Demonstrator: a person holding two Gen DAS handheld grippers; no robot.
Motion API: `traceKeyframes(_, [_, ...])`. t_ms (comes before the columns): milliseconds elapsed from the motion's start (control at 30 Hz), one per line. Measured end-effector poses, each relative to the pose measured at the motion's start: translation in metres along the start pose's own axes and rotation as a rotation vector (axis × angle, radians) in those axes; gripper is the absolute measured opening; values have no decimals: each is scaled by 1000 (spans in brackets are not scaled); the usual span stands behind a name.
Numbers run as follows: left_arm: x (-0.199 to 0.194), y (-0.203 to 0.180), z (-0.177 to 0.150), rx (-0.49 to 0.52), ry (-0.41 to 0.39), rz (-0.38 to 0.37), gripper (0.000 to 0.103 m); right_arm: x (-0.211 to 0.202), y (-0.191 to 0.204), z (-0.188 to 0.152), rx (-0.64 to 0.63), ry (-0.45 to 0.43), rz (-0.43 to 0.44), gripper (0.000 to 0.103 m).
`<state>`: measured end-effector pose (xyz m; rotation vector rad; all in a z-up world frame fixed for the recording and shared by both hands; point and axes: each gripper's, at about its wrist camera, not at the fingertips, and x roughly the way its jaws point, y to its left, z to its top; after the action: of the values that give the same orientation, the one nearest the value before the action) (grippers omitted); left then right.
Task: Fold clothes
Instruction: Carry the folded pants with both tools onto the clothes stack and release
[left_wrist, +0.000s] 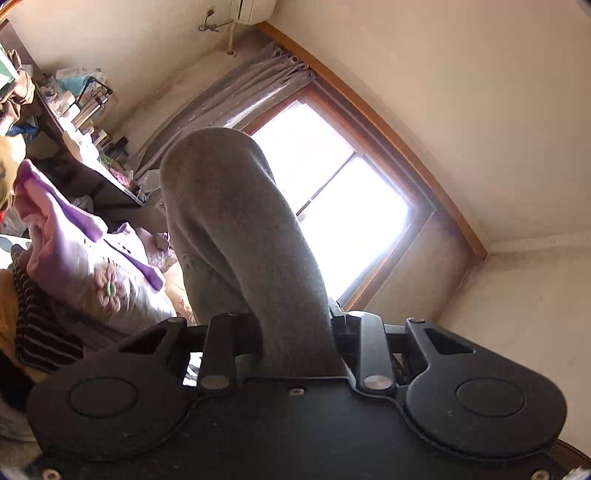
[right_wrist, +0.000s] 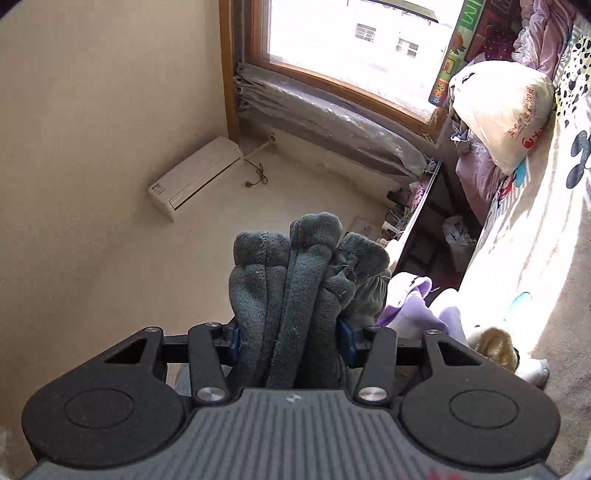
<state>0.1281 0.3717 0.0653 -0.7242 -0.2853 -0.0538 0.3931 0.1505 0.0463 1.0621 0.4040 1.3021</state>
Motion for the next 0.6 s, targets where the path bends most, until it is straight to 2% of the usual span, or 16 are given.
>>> traceKeyframes(100, [33,12,36,-52,-73,7,27,53,17,23,12,-33,64,49])
traceKeyframes(133, [42,20,40,-87,-88,41,27,71,16,27,33,-28,33,54])
traceKeyframes(167, [54,37,34,-138,-96,122,27,90,13,31,56,-21,-3,60])
traceKeyframes(200, [66,53,28,-188,-104,203,27,106,5,30,88,5,-71,76])
traceKeyframes(233, [78,70,22,-234,-101,288,27,119,-5,27,95,35,-146,79])
traceKeyframes(267, [86,88,13,-271,-58,394,27,129,-19,14,71,63,-256,79])
traceKeyframes(300, [95,107,1,-300,12,502,27,130,-32,2,66,79,-313,78])
traceKeyframes(333, [96,116,-8,-293,59,552,27,124,-44,-10,89,82,-332,78])
traceKeyframes(400, [94,118,-15,-249,81,569,27,107,-54,-25,91,82,-335,78])
traceKeyframes(533, [92,113,-9,-303,13,558,31,67,-49,-48,27,99,-327,79])
traceKeyframes(567, [91,112,-8,-316,-1,562,34,58,-42,-50,5,106,-323,79])
traceKeyframes(600, [92,110,-6,-327,-10,586,50,48,-35,-51,-18,114,-319,80])
